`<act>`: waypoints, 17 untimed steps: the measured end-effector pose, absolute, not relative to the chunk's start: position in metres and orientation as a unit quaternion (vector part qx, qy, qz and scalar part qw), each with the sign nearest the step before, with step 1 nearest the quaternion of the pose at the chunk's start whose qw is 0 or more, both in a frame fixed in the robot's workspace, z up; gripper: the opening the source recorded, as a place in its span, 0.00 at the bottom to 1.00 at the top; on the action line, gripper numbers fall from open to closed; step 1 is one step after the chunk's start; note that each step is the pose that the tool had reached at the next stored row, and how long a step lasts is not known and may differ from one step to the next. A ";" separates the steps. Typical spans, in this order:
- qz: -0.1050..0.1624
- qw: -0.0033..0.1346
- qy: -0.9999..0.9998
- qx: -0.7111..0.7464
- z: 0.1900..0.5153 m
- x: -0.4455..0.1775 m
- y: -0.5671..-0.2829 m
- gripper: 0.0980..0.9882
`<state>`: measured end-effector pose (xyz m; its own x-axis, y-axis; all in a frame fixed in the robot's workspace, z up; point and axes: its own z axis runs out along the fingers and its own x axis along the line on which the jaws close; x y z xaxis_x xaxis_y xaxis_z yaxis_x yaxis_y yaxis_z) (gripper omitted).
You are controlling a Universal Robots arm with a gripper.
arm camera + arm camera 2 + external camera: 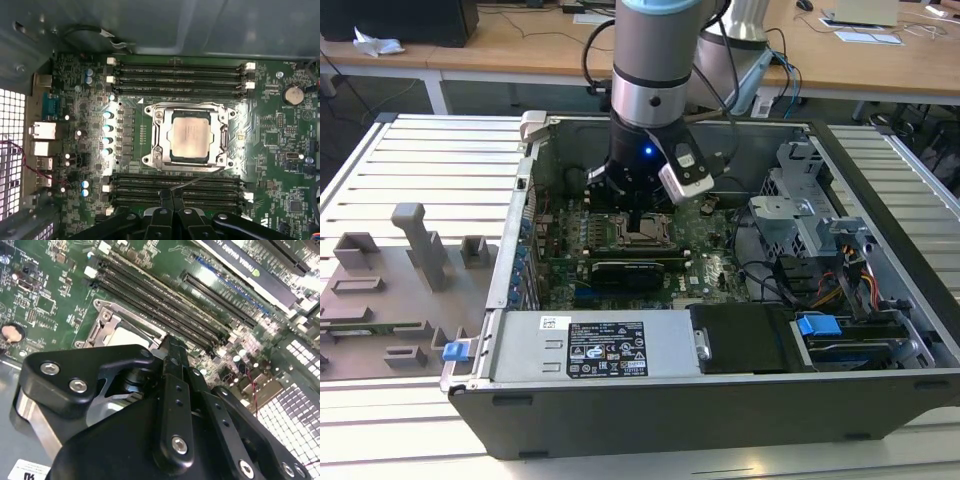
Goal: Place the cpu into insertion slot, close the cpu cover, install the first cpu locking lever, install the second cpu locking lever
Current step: 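Install the second cpu locking lever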
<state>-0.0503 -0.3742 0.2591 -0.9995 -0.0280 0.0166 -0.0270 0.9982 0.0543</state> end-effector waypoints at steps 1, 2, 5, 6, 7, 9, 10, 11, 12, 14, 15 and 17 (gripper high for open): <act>-0.037 0.009 -0.999 0.014 0.259 -0.050 -0.377 0.01; -0.052 0.008 -0.999 0.014 0.258 -0.050 -0.379 0.01; -0.073 0.008 -0.997 0.014 0.256 -0.049 -0.383 0.01; -0.077 0.008 -0.997 0.014 0.255 -0.048 -0.385 0.01; -0.081 0.009 -0.997 0.014 0.252 -0.045 -0.386 0.01; -0.082 0.009 -0.996 0.014 0.246 -0.045 -0.387 0.01; -0.082 0.009 -0.996 0.014 0.242 -0.048 -0.388 0.01; -0.082 0.009 -0.996 0.014 0.238 -0.051 -0.388 0.01; -0.082 0.009 -0.996 0.014 0.235 -0.053 -0.388 0.01; -0.082 0.009 -0.996 0.014 0.232 -0.055 -0.388 0.01; -0.082 0.009 -0.996 0.014 0.230 -0.057 -0.388 0.01; -0.082 0.009 -0.996 0.014 0.229 -0.059 -0.388 0.01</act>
<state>-0.0591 -0.3881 0.2286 -0.9994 -0.0292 0.0161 -0.0262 0.9860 0.1645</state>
